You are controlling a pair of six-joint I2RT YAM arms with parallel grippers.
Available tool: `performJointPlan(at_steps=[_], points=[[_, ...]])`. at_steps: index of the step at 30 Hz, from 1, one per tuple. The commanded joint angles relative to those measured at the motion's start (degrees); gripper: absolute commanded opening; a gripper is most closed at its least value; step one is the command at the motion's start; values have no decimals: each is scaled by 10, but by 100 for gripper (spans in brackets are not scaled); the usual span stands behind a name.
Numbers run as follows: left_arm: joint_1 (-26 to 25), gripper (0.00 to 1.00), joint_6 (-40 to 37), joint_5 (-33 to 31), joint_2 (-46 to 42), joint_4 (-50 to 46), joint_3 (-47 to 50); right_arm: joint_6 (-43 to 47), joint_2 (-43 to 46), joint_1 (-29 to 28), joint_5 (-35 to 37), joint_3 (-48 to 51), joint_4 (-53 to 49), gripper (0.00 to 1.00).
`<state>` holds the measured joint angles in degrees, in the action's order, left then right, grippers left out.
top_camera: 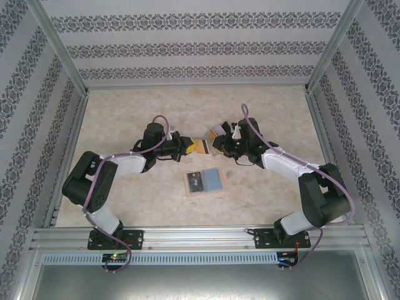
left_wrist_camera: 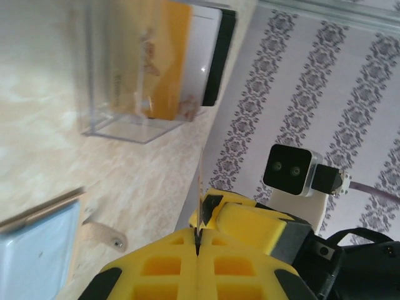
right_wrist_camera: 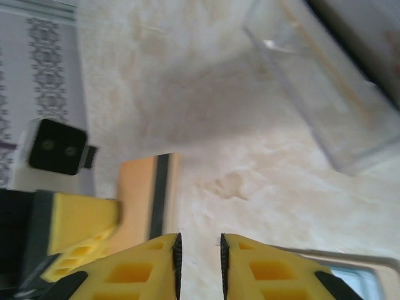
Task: Put the credit cards into the card holder
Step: Insert the credit card into the card slot.
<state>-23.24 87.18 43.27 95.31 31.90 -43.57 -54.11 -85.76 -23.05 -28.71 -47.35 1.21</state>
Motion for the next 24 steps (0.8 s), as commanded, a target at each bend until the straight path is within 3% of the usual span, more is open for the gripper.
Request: performJointPlan(at_steps=[1,5,11,14,18,24], points=[[-4,0,28,-29,-44,-81,15,72,18,-11,45,0,-93,27],[-6,0,32,-52,-79,-116,44,113,28,-27,81,9,-136,29],[-38,0,-27,-106,-131,-207,71,170,34,-49,118,28,-170,32],[-66,0,-30,-136,-144,-195,88,194,31,-51,138,40,-185,32],[-110,0,-114,-198,-152,-213,86,227,26,-49,161,58,-189,32],[-157,0,-204,-288,-172,-151,142,231,1,-49,126,90,-141,27]])
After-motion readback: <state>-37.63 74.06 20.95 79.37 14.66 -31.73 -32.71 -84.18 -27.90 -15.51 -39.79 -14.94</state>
